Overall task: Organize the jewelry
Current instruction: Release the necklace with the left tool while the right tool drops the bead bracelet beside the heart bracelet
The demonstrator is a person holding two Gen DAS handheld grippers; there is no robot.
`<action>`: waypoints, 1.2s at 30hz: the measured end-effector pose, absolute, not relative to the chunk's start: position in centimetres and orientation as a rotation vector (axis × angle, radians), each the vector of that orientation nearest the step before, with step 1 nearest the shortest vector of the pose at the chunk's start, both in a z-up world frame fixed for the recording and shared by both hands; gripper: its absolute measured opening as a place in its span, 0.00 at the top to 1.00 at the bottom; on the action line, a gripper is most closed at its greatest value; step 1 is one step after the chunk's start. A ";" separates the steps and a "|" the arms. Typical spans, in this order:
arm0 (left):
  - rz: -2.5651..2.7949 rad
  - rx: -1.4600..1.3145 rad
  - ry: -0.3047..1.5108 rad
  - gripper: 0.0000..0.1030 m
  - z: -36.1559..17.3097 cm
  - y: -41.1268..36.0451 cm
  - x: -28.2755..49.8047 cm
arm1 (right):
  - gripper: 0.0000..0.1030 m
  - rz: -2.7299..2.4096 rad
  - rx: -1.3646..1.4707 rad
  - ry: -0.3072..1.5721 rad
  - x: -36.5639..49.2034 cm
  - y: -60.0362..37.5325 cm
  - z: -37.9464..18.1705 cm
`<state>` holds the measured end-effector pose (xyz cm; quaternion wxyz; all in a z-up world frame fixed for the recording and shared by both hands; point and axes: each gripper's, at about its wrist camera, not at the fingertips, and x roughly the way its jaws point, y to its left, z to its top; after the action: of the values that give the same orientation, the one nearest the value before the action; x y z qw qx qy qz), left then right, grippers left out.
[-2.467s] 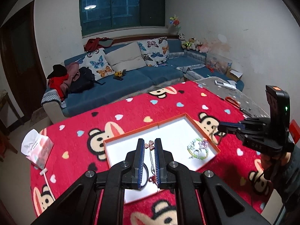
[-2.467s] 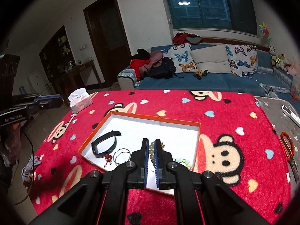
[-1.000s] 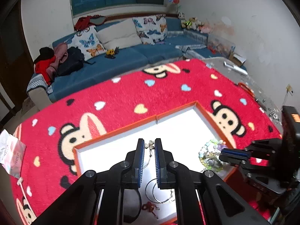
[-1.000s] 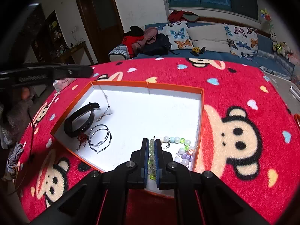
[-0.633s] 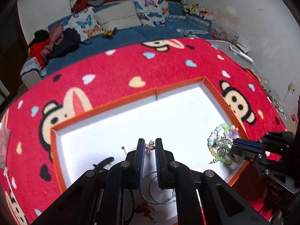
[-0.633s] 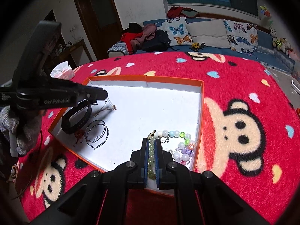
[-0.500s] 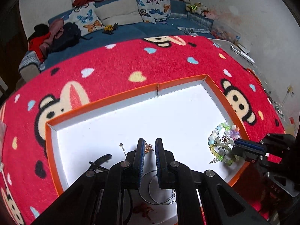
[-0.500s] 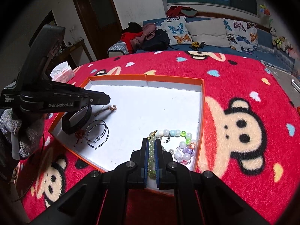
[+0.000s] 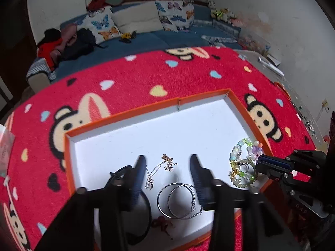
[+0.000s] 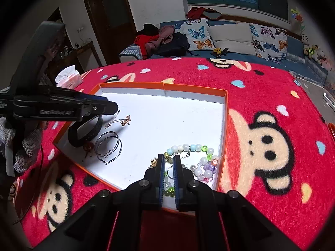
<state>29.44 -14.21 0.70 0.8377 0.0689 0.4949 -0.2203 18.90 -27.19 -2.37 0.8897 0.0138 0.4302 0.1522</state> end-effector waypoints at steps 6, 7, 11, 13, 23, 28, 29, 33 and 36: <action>-0.464 0.131 1.011 0.48 2.7 -13.3 27.1 | 0.84 0.303 0.018 0.889 17.9 -27.2 -1.9; -0.459 0.135 1.003 0.46 2.9 -13.2 26.5 | 0.82 0.301 0.022 0.887 17.7 -27.2 -1.8; -0.451 0.125 0.971 0.35 3.6 -12.7 24.1 | 0.80 0.295 0.041 0.882 16.9 -27.2 -1.6; -0.449 0.123 0.959 0.34 3.8 -12.4 22.8 | 0.80 0.293 0.050 0.880 16.5 -27.2 -1.5; -0.413 0.100 0.896 0.24 3.6 -10.6 15.9 | 0.71 0.245 0.010 0.871 13.8 -25.9 -1.6; -0.377 0.079 0.848 0.21 3.6 -9.0 12.9 | 0.68 0.241 -0.009 0.870 12.2 -24.5 -1.8; -0.365 0.076 0.849 0.21 3.5 -8.7 12.4 | 0.68 0.244 -0.006 0.869 11.9 -24.3 -1.8; -0.319 0.075 0.844 0.20 3.3 -7.5 10.8 | 0.63 0.242 -0.025 0.862 10.7 -23.1 -1.8; -0.307 0.054 0.847 0.20 3.2 -6.8 10.0 | 0.62 0.247 -0.023 0.857 10.0 -22.5 -1.7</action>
<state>9.99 -6.76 3.18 0.8999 0.0259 0.4092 -0.1483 10.03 -22.52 -1.66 0.9021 -0.0111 0.4145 0.1193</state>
